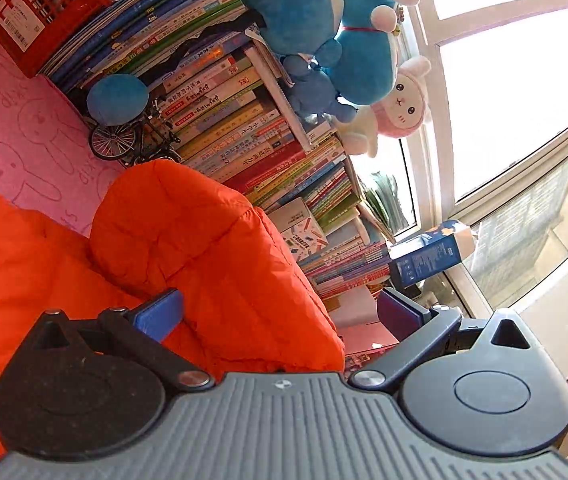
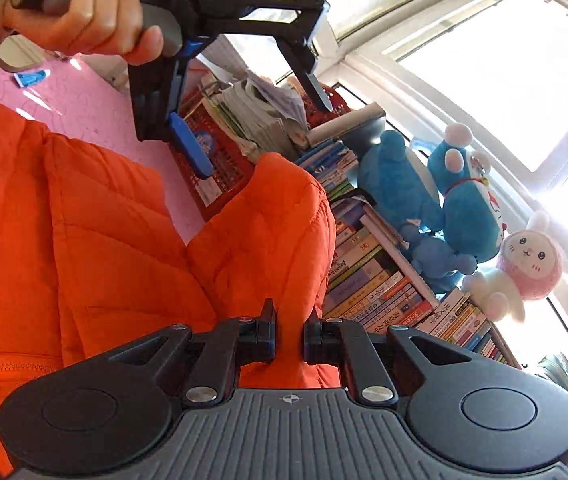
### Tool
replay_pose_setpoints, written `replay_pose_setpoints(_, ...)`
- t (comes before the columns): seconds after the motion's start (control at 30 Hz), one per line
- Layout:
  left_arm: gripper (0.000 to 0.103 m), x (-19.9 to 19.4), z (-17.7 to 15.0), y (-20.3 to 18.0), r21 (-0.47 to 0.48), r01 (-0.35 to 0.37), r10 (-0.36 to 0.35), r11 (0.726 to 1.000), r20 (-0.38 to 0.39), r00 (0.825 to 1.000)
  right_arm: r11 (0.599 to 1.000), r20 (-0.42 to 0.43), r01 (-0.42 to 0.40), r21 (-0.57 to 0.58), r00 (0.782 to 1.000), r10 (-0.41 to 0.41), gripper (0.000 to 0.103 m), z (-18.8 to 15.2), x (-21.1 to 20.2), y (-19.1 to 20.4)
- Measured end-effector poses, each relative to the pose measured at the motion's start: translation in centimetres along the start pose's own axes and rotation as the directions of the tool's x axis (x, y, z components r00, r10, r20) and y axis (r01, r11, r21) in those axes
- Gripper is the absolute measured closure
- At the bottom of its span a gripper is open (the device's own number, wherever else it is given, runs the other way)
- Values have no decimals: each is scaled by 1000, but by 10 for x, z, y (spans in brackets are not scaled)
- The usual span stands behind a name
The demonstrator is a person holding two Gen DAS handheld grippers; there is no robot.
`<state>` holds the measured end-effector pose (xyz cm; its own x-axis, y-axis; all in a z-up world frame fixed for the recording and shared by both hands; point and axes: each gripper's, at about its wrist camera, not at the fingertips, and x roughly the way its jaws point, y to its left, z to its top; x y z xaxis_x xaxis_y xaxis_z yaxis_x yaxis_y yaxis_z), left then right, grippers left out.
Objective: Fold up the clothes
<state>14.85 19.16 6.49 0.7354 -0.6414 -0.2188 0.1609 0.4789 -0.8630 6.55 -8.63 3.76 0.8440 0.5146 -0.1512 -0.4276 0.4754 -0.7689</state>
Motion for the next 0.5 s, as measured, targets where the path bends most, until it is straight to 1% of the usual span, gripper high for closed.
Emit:
replay_pose_setpoints(0.07,0,12,-5,0,-10,-49,49,999,-15,999,1000,6,0,-18,1000,0,90,-2,-6,5)
replay_pose_setpoints(0.2,0,36,-12,6,-73,-47,45,996,-26,999,999,18,13,-32,1000,-13,90,-6,-15,11)
replay_pose_setpoints(0.23,1,41,-16,7,-87,-71,69,994,-28,997,999,19,15,-30,1000,-14,90,-7,-18,12)
replay_pose_setpoints(0.3,24,47,-25,6,-73,-145,143,987,-23,989,1000,17,19,-16,1000,-19,90,-12,-27,15)
replay_pose_setpoints(0.33,51,47,-32,3,-48,-176,175,983,-11,984,1000,15,23,-4,1000,-23,90,-14,-33,16)
replay_pose_setpoints(0.37,68,47,-38,0,-22,-193,193,981,3,981,999,7,26,19,1000,-26,89,-17,-38,15)
replay_pose_setpoints(0.4,73,46,-44,-2,-3,-199,199,980,19,980,999,-1,29,44,1000,-29,89,-19,-42,13)
replay_pose_setpoints(0.43,78,42,-50,-4,0,-179,179,984,40,983,996,-13,28,90,1000,-27,87,-21,-47,9)
replay_pose_setpoints(0.47,79,39,-55,-6,3,-159,159,987,60,985,988,-27,26,154,999,-23,86,-23,-52,3)
replay_pose_setpoints(0.5,81,36,-58,-8,4,-145,144,989,73,987,966,-50,19,258,999,-6,83,-27,-56,-7)
